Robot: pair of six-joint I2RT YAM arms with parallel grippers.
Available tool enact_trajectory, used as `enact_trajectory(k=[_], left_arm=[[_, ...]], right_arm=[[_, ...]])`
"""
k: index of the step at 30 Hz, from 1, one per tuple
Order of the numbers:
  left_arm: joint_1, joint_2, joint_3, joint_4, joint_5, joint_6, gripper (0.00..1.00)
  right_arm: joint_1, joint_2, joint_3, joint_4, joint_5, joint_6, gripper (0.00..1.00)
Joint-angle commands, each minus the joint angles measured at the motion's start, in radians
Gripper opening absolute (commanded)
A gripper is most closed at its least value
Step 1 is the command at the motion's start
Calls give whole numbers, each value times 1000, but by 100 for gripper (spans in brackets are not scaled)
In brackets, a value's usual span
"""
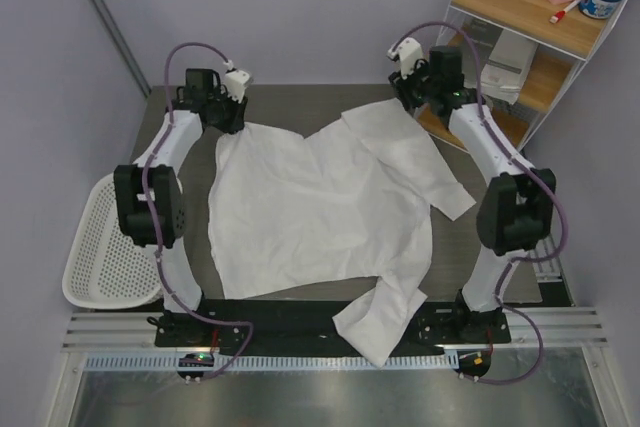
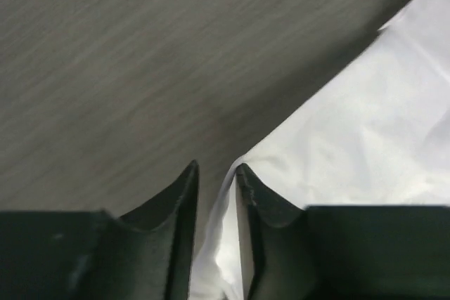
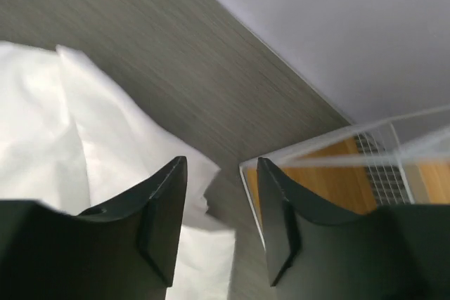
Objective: Fold and stack the long sleeve shirts
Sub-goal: Flatten the shirt out
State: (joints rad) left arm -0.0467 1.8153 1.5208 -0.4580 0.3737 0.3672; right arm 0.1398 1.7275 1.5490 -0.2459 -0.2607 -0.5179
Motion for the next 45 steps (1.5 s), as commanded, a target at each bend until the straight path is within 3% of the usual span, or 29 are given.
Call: enact_trajectory(k=[1,3,5,8,11,15,19,24,30,37,39,45], left_arm=[[-22,227,402,-167,-123,-5,34],[-21,214,409,-189,-128,-25,47],[-24,123,304,-168,-115,-21,58],[-45,-2,160,-226,-72,18,65],[-93,-82,25,-359,-35,85,65],[-174,-235,-179,-449,45,130,64],[-300,-327,-361,-437,15,167,63],[-380,-280,-439,-397,-30,179,61],[-383,-151,-487,-324,-143,234,52],[-371,-85,-465,-289,-140,204,52],[-361,-71,-456,-292,-147,203,52],[-303,-53,-433,-311,-150,219,50]], right_arm=[[50,247,411,-206,195,-7,67],[29,274,557,-359,173,15,75],[14,218,519,-404,129,35,82],[3,79,358,-486,75,24,82],[4,-27,188,-582,15,30,79],[-3,-107,-19,-691,-47,52,56],[-23,-128,-225,-658,-54,97,46],[-127,-33,-248,-604,-83,134,36],[-342,34,-221,-651,-233,157,36],[-368,33,-302,-630,-414,219,41],[-368,61,-313,-589,-423,257,45],[-370,121,-359,-486,-420,312,44]])
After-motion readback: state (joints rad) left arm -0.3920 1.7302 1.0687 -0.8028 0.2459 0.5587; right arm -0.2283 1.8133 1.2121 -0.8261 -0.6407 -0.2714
